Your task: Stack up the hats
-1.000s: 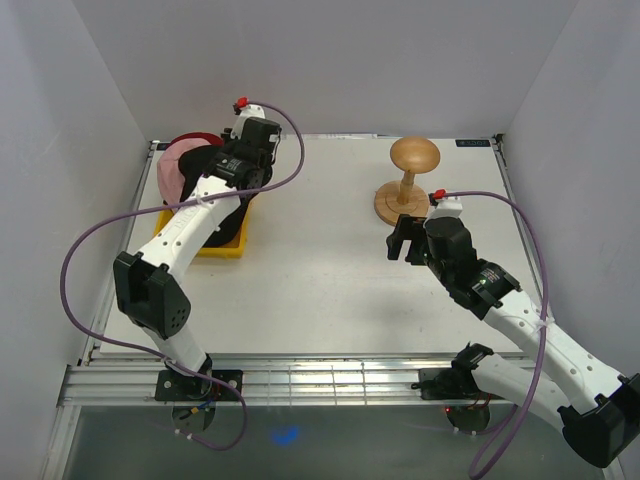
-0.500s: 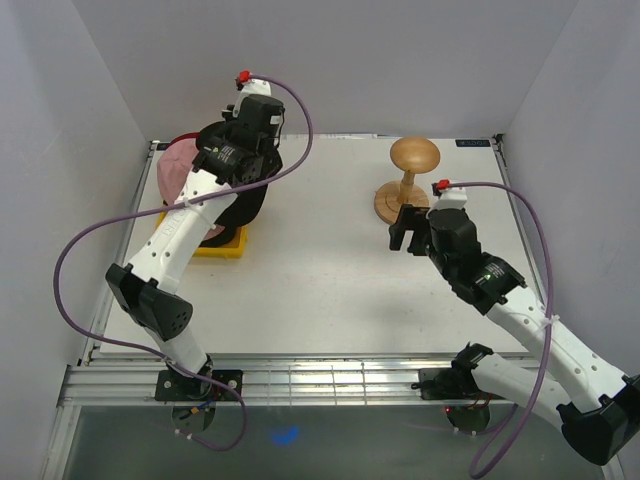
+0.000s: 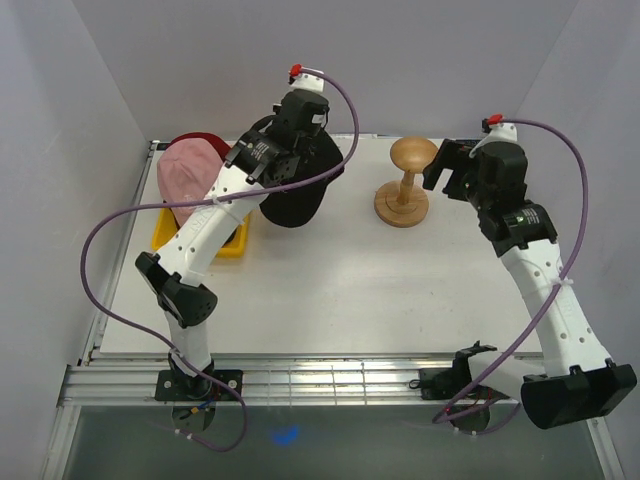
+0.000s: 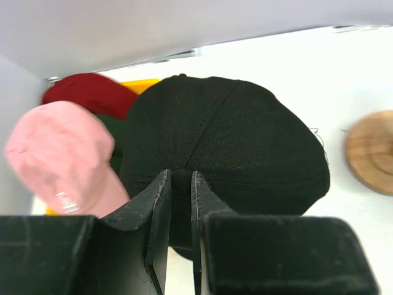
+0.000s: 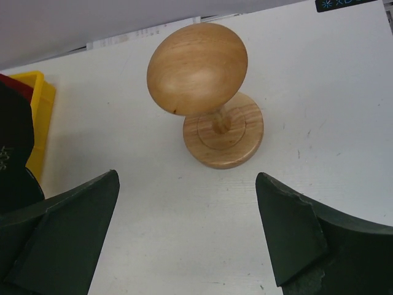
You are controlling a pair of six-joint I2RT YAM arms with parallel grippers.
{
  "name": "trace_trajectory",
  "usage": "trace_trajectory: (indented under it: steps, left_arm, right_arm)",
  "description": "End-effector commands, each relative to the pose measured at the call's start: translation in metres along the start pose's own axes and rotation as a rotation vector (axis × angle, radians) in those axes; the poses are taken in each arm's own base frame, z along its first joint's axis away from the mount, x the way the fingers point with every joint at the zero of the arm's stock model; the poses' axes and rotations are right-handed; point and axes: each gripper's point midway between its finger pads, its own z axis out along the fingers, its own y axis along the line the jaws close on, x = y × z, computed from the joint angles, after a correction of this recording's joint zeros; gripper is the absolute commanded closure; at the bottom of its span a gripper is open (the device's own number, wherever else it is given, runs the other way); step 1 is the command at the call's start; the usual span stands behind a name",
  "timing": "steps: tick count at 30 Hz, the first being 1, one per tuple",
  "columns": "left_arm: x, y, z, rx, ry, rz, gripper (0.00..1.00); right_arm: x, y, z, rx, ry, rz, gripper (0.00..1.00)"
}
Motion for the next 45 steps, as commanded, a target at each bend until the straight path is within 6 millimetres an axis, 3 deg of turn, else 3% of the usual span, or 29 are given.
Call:
trace_trajectory:
  steps: [1,2,4,9,10,19,24,25,30,37,45]
  left_arm:
    - [-0.035,-0.028,-0.022,0.200,-0.082,-0.123,1.00]
    - [-0.037,-0.037,-0.023,0.234,-0.092,-0.133,1.00]
    - [-0.047,-0.056,-0.026,0.319,-0.127,-0.171,1.00]
    - [-0.077,-0.081,-0.030,0.440,-0.226,-0.253,1.00]
    - [-0.076,-0.088,-0.029,0.460,-0.229,-0.263,1.00]
    - [-0.090,-0.156,-0.015,0.663,-0.300,-0.364,1.00]
    - [-0.080,-0.200,0.002,0.717,-0.310,-0.402,1.00]
    - [-0.079,-0.210,-0.003,0.735,-0.318,-0.404,1.00]
    - [-0.052,-0.250,0.015,0.725,-0.295,-0.384,1.00]
    - [-0.017,-0.274,0.032,0.714,-0.226,-0.369,1.00]
    - [0.006,-0.277,0.040,0.691,-0.174,-0.366,1.00]
  right_arm:
    - [-0.013,0.009,0.001,-0.125,0.051,0.024,0.03]
    - [-0.023,0.000,0.002,-0.116,0.037,0.048,0.02]
    - [-0.024,0.000,0.009,-0.147,0.061,0.086,0.01]
    - [-0.031,-0.015,0.019,-0.165,0.077,0.159,0.00]
    - [-0.030,-0.015,0.022,-0.174,0.086,0.167,0.04]
    - [-0.044,-0.042,0.026,-0.121,0.058,0.256,0.06]
    - [-0.060,-0.050,0.015,-0.077,0.000,0.283,0.06]
    - [-0.060,-0.051,0.014,-0.071,-0.004,0.289,0.06]
    - [-0.053,-0.054,0.016,-0.057,0.009,0.300,0.06]
    - [-0.039,-0.064,0.025,-0.016,0.031,0.299,0.06]
    - [-0.021,-0.078,0.045,0.030,0.067,0.301,0.06]
